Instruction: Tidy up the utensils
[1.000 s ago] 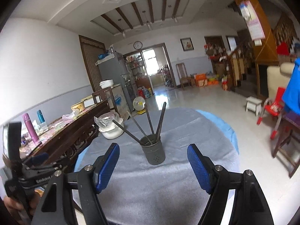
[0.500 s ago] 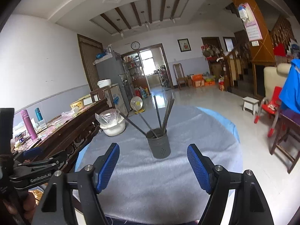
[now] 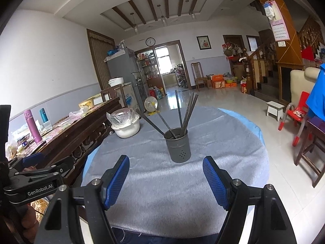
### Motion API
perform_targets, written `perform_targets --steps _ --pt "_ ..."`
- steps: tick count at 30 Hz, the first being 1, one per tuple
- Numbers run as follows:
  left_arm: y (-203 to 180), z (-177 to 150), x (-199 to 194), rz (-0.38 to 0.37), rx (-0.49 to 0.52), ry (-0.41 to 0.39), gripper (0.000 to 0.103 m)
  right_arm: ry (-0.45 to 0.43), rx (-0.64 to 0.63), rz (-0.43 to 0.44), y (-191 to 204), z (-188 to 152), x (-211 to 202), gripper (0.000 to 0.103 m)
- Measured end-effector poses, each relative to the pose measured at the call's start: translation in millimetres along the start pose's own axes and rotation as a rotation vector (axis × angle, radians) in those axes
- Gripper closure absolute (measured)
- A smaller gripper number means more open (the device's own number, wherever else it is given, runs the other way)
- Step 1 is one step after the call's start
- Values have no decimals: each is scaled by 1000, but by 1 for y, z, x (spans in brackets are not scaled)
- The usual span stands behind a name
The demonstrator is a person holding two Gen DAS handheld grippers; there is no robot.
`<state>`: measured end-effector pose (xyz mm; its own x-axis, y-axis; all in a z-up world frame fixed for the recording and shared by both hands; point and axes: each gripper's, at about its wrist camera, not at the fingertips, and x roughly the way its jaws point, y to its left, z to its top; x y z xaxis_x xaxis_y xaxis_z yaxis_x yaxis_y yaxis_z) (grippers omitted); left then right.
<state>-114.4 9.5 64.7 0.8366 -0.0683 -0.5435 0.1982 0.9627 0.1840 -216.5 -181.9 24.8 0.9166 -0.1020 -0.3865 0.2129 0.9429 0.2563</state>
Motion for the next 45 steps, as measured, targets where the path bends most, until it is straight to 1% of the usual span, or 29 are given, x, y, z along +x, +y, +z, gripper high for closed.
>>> perform_targets --steps 14,30,45 --pt "-1 0 -1 13 7 2 10 -19 19 -23 -3 2 -3 24" --pt "0 -2 1 17 4 8 10 7 22 -30 -4 -3 3 25" --pt "0 -5 1 13 0 13 10 8 25 -32 -5 -3 3 24"
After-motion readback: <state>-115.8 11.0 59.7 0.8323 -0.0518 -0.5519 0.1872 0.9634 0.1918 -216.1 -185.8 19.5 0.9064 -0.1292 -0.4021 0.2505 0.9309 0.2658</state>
